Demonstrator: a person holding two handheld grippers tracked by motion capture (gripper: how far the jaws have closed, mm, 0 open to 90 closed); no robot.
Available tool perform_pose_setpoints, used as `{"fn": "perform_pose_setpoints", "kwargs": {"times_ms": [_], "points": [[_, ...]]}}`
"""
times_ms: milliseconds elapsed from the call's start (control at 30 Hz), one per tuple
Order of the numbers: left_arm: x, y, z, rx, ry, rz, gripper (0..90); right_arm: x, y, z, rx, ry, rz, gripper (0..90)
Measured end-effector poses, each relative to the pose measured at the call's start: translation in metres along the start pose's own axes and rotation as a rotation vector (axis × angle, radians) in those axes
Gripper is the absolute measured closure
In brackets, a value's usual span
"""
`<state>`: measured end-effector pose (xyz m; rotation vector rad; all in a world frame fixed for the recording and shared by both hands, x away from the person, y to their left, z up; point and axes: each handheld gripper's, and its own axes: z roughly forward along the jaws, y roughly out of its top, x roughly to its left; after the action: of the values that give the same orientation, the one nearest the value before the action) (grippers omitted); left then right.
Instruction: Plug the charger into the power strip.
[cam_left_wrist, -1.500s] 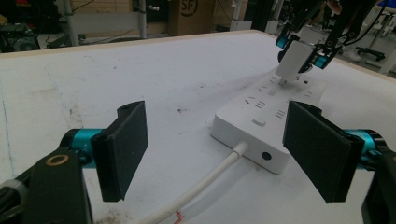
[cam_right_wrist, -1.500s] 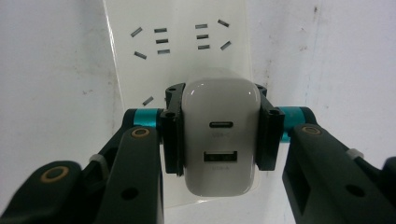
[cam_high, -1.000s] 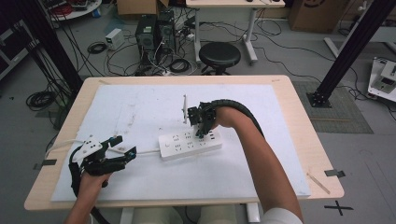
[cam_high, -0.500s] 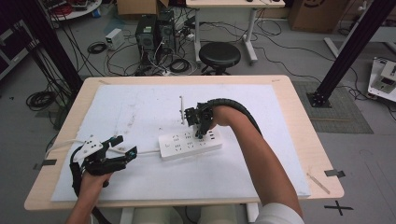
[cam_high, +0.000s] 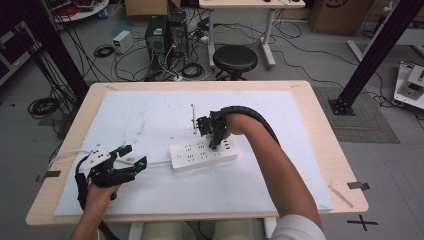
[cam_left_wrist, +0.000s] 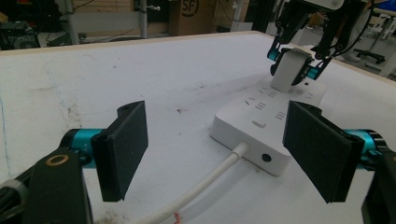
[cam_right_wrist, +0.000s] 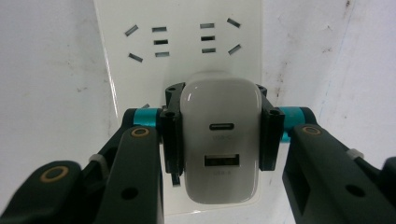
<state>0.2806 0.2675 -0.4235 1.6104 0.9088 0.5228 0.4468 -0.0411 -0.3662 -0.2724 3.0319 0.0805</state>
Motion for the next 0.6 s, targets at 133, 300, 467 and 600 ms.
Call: {"fn": "perform_pose_setpoints", "kwargs": {"times_ms": [133, 300, 467, 600], "points": [[0.000, 0.000, -0.001, 0.003, 0.003, 0.004, 22.4, -0.001, -0.003, 0.000, -0.026, 0.002, 0.025, 61.5], [-0.004, 0.000, 0.001, 0.009, -0.004, 0.005, 22.3, 0.002, -0.021, -0.009, -0.182, -0.031, 0.261, 30.8], [-0.007, 0.001, 0.002, 0.008, -0.004, 0.008, 22.4, 0.016, -0.043, -0.025, -0.304, -0.068, 0.363, 25.6], [-0.008, 0.001, 0.001, 0.005, -0.002, 0.008, 22.3, 0.026, -0.061, -0.035, -0.381, -0.104, 0.439, 21.9]]}}
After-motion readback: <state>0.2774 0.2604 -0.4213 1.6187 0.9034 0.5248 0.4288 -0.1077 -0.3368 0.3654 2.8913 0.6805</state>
